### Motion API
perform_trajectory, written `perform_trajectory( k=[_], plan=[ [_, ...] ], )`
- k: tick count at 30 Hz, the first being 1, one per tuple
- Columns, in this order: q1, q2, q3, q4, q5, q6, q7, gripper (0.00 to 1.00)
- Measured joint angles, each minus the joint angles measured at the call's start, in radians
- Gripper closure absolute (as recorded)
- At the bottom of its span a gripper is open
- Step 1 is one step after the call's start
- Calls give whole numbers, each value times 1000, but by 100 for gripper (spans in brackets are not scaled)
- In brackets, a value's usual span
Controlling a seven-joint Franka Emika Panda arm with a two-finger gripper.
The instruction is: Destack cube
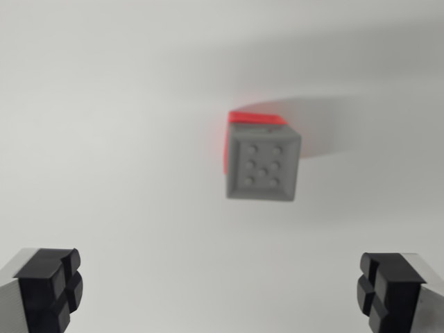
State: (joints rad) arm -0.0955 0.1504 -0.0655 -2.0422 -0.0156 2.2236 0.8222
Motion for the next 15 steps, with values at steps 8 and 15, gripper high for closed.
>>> perform_trajectory(
  k=[8,15],
  plan=[
    [-15,40,-5,-30,13,58,-9,0],
    [-30,82,-8,-49,27,108,-19,0]
  ],
)
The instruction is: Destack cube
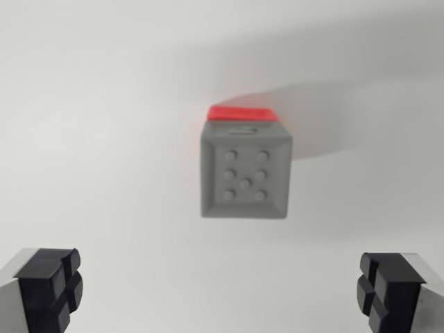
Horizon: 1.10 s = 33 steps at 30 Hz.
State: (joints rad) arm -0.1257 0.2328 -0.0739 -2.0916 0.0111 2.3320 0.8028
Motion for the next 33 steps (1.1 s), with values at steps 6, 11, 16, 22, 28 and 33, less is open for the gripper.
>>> perform_trajectory(
  k=[6,11,16,22,28,33],
  plan=[
    [-15,42,-1,-11,12,43,-10,0],
    [-21,74,-1,-19,17,80,-15,0],
    [-21,115,1,-25,21,125,-18,0],
    [-22,161,3,-27,27,173,-22,0],
    [-23,207,5,-27,35,220,-26,0],
    [-24,236,6,-25,38,247,-28,0]
  ],
)
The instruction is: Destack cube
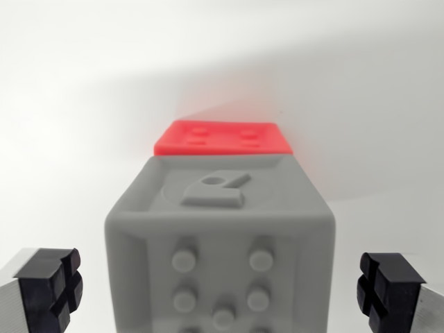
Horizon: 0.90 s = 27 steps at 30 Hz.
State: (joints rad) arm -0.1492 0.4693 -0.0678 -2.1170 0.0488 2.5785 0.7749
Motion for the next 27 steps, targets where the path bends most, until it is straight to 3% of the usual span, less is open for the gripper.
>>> perform_trajectory(
  k=[12,13,27],
  plan=[
    [-6,40,7,6,2,35,-2,0],
    [-6,41,7,6,2,36,-2,100],
    [-7,41,7,7,2,36,-2,100]
  ],
)
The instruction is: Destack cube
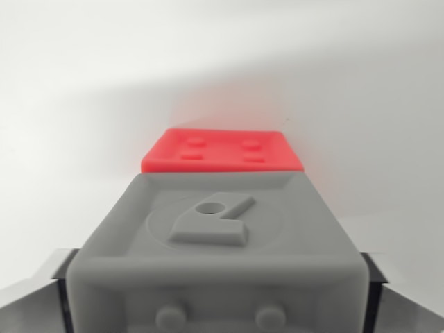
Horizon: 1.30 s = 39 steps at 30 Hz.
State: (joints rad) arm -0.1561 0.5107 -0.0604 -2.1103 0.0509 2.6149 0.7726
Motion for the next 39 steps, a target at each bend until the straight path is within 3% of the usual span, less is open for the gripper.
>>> perform_trajectory(
  k=[26,39],
  plan=[
    [0,-1,0,0,0,-1,0,100],
    [0,-28,-1,-3,0,-23,0,100]
  ],
)
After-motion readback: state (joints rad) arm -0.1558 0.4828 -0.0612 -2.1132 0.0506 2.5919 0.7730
